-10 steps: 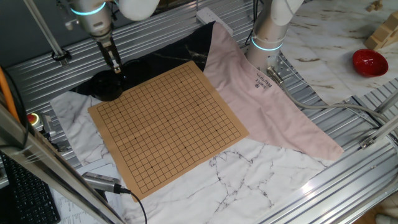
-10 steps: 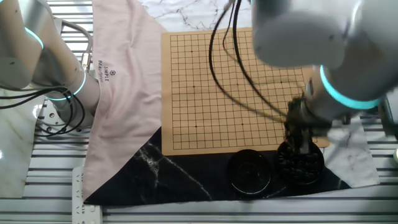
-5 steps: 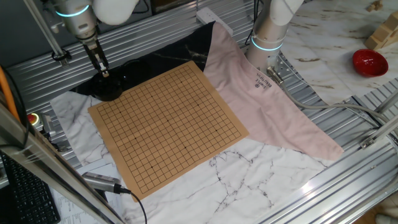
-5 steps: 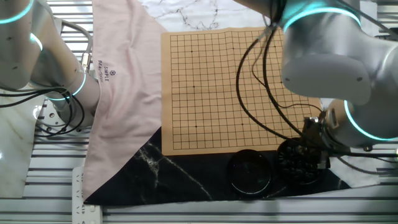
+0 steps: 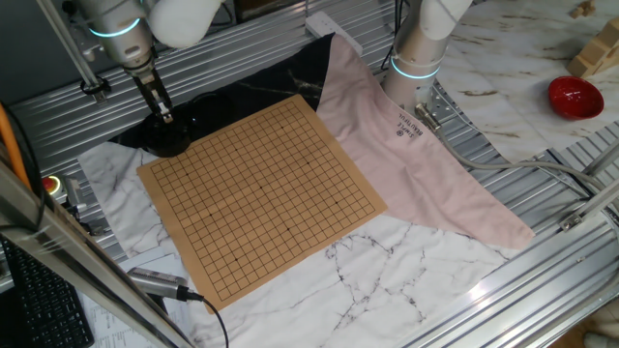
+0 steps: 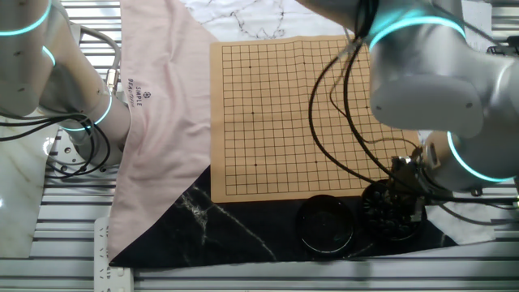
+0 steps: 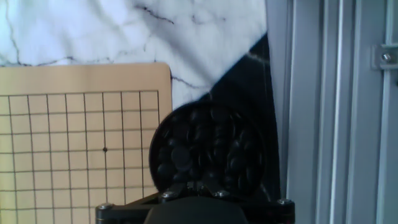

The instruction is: Play the first move as black on the 3-4 point in the upper right corner of the Go board

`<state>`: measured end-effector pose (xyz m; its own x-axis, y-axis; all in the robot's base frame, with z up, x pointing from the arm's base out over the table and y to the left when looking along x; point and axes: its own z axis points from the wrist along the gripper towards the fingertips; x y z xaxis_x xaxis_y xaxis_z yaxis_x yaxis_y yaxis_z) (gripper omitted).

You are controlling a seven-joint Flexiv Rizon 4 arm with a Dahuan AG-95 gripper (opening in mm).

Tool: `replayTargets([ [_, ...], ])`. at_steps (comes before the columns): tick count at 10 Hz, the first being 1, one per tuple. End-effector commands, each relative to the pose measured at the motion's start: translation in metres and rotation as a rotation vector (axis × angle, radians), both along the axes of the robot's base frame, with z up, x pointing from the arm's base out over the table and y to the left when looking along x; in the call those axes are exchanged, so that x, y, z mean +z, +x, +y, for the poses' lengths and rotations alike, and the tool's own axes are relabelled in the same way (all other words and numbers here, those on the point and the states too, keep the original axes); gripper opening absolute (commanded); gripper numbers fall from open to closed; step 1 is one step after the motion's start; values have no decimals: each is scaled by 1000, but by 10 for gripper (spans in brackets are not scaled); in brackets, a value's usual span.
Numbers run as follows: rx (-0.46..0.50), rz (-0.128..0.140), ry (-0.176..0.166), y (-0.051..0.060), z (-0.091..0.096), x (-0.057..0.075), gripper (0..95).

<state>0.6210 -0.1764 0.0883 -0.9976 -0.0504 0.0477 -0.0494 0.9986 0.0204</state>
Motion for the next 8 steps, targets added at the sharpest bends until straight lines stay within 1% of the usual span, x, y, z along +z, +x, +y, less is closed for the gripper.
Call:
replayTargets([
  [1,1,-4,-7,-2,0,-2,0],
  [3,-1,-5,-10,-2,0,-10,0],
  [8,5,-5,-15,-2,0,-17,0],
])
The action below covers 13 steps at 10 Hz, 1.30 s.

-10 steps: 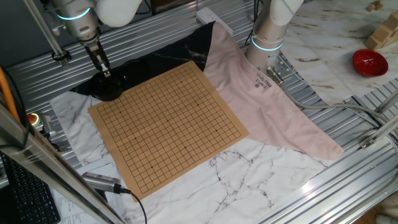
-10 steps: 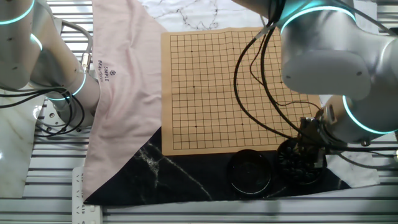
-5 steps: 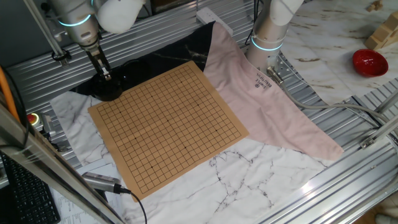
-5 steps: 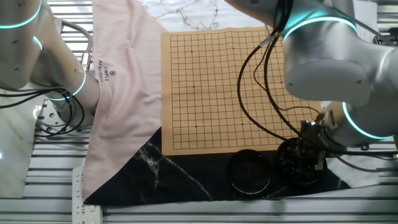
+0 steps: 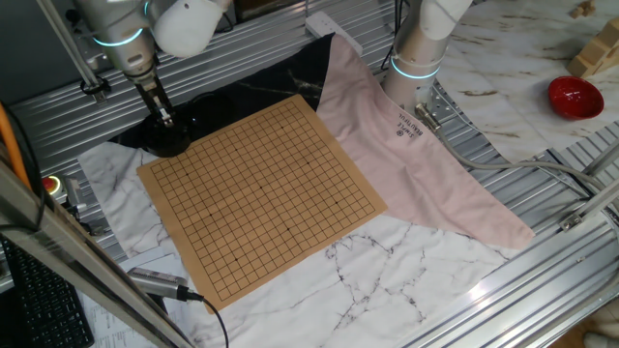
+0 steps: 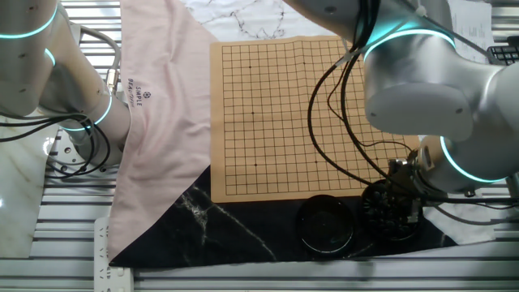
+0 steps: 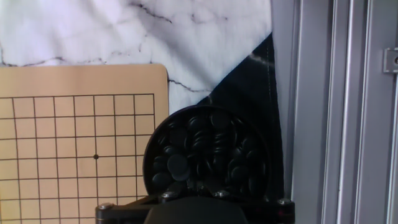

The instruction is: Play the first move as black on the 3-4 point in the upper right corner of the Go board

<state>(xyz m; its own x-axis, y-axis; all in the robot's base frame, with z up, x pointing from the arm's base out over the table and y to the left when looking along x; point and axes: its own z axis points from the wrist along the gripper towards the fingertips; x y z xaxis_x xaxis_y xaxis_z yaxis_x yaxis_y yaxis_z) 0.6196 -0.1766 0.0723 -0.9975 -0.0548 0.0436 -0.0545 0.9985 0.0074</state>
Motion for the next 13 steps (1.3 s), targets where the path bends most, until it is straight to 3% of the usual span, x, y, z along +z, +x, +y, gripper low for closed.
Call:
replayTargets([
  [1,0,0,-3,-1,0,-2,0],
  [6,8,-5,-4,-2,1,-15,0],
  [13,76,-5,-4,-3,1,-17,0],
])
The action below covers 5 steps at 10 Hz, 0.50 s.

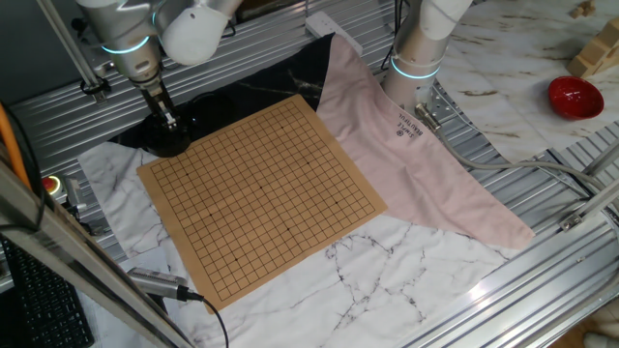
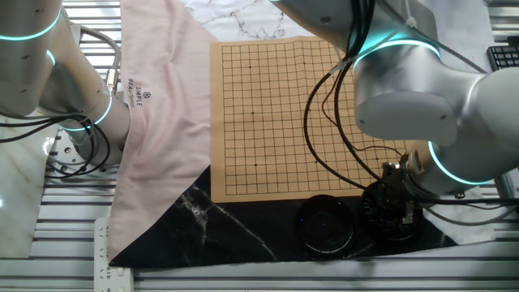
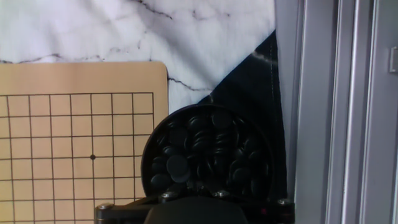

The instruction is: Play the first move as black on the 3-4 point in the upper right corner of the Go board

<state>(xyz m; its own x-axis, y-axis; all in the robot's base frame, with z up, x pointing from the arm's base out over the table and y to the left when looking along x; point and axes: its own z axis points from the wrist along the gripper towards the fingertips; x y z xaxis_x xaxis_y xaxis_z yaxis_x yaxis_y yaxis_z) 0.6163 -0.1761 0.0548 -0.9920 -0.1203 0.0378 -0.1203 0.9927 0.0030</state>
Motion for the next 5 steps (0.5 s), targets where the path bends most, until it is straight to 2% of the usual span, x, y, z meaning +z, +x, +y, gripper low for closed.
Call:
replayTargets([
  [1,16,1,-1,0,0,0,0],
  [2,33,1,0,0,0,0,190],
  [5,56,1,1,0,0,0,190],
])
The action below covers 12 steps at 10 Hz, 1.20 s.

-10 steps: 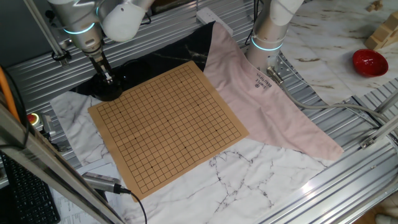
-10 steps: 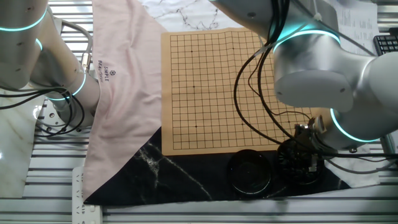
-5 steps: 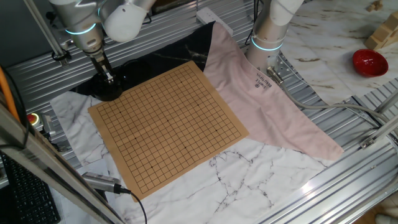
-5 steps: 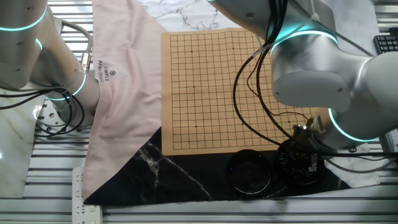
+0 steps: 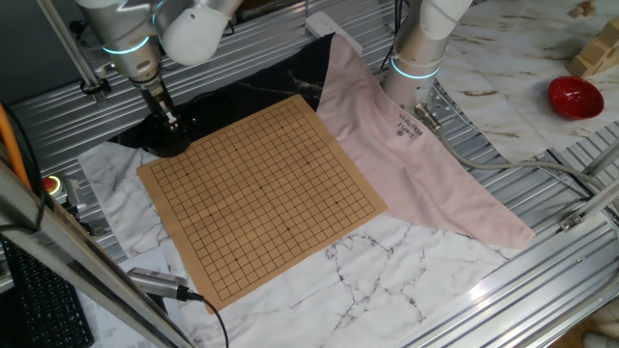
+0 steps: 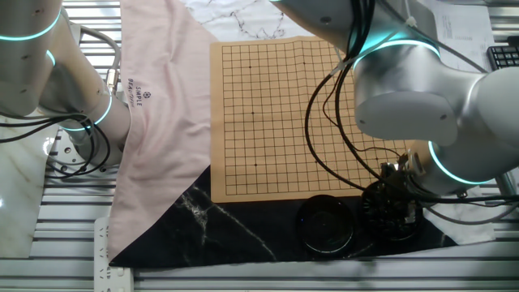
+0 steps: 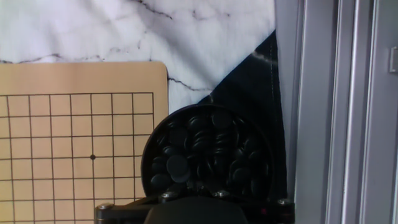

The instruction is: Play the first move as black on the 3-4 point in the upper right corner of the Go board

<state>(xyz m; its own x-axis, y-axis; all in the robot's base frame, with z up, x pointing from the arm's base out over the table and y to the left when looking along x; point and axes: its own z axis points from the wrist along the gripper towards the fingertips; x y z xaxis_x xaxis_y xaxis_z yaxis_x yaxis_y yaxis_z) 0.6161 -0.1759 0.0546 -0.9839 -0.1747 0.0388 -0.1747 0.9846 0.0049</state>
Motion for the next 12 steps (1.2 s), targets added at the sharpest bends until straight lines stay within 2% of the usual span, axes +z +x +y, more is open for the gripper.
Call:
replayTargets([
  [1,2,0,-1,0,0,-1,190],
  [5,46,-3,-5,-6,0,-8,190],
  [12,171,-21,-27,-7,-7,-6,190],
])
